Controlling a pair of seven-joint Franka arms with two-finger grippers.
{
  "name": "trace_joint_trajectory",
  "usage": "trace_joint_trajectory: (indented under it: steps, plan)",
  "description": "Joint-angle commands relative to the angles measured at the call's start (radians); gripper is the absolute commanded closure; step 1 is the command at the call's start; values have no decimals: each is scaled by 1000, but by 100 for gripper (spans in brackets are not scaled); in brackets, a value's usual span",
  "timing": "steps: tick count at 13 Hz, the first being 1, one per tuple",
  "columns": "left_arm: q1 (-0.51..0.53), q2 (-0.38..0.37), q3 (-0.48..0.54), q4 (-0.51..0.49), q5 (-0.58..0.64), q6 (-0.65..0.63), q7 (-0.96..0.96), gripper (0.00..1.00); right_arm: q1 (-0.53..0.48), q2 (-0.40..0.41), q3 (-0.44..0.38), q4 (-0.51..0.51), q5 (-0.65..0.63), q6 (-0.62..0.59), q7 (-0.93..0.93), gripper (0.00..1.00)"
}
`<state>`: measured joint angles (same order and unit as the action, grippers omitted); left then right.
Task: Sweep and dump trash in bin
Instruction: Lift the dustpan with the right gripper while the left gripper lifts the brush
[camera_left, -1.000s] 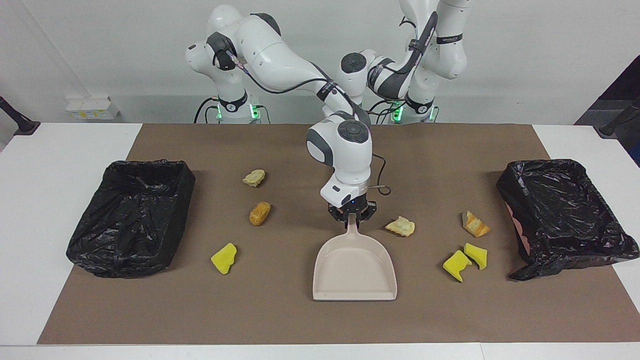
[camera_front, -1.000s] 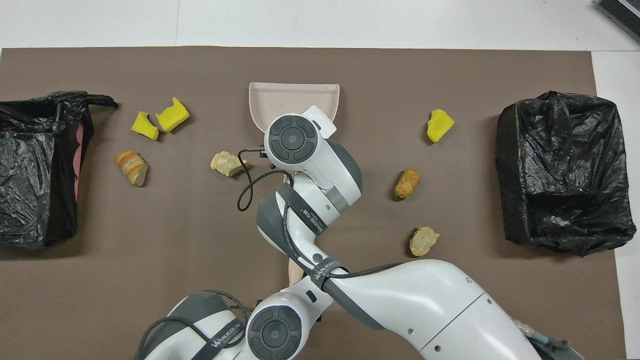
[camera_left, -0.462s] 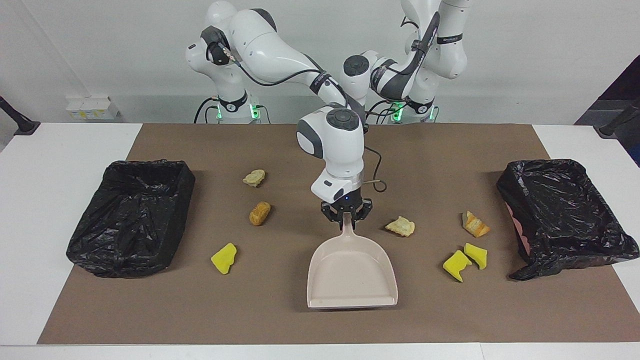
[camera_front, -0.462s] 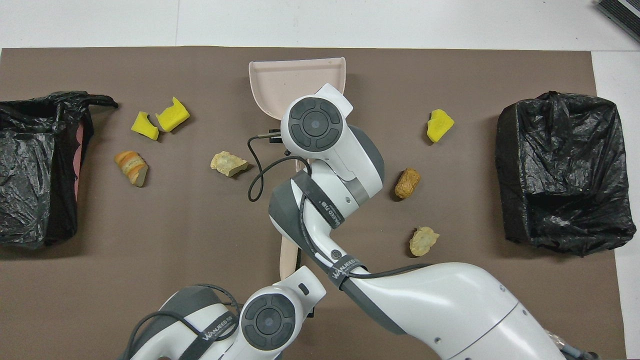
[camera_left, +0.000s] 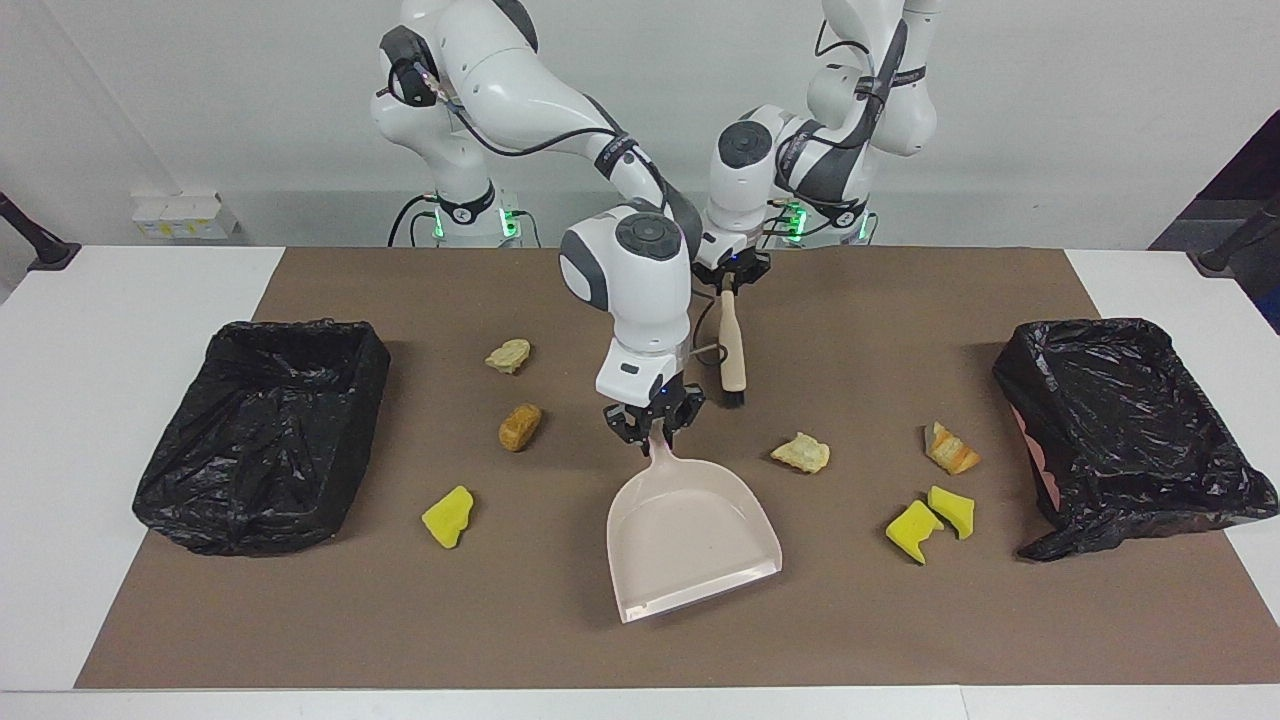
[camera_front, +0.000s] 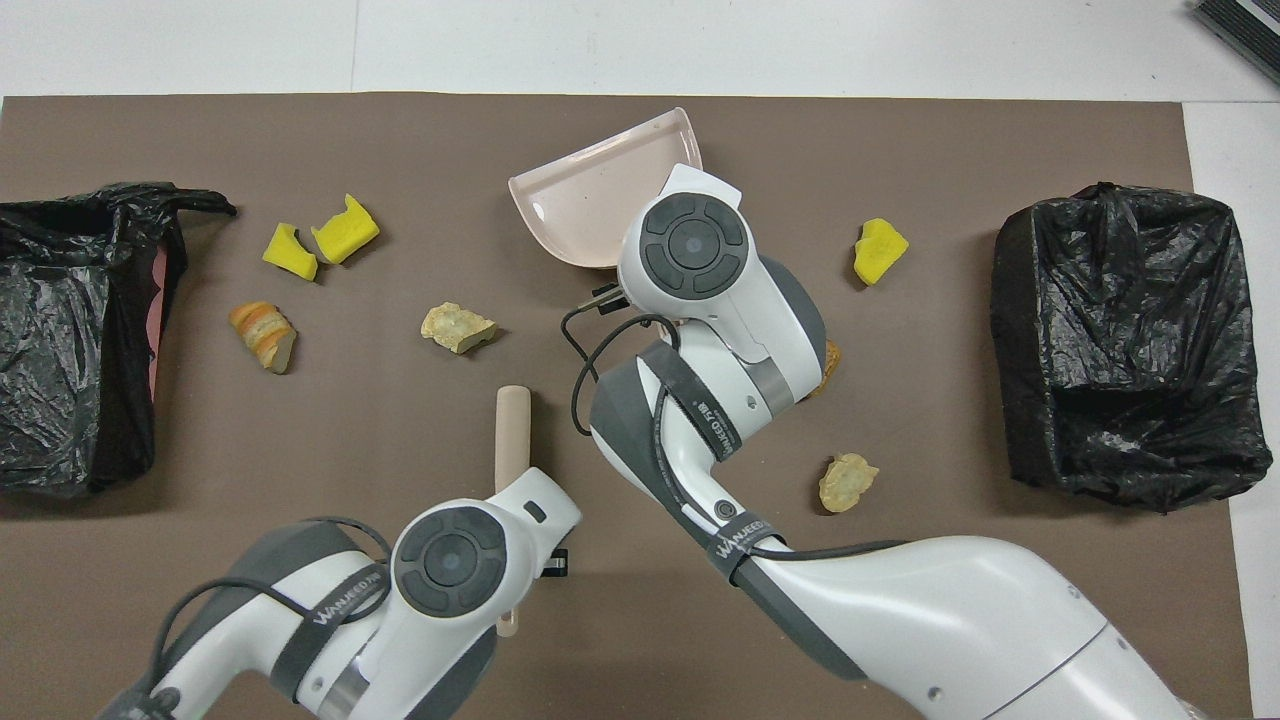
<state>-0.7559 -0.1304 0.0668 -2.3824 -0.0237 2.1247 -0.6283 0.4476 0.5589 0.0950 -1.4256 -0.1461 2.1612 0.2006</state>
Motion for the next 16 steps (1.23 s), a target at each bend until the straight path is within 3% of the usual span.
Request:
trace_joint_trajectory:
  steps: [1,3,7,9,12,14,16]
  plan:
    - [105,-14,-9,61,30,-32,65,100,-52,-102,14,-117,-4,-6,-203,100]
    - [182,-14,-9,151,30,-109,143,100,-73,-145,14,-180,0,-8,-373,100]
    - [326,106,-7,353,34,-261,194,100,-113,-168,17,-230,58,-64,-789,100]
    - [430,123,-7,354,45,-247,287,100,-113,-171,15,-230,74,-78,-973,100]
    - [590,159,-7,368,134,-229,390,100,-95,-195,17,-269,74,-90,-1086,100]
    - [650,240,-7,362,162,-145,441,100,-92,-209,19,-295,74,-99,-1153,100]
    - [682,264,-10,359,160,-83,490,100,-79,-208,26,-293,74,-109,-1161,100]
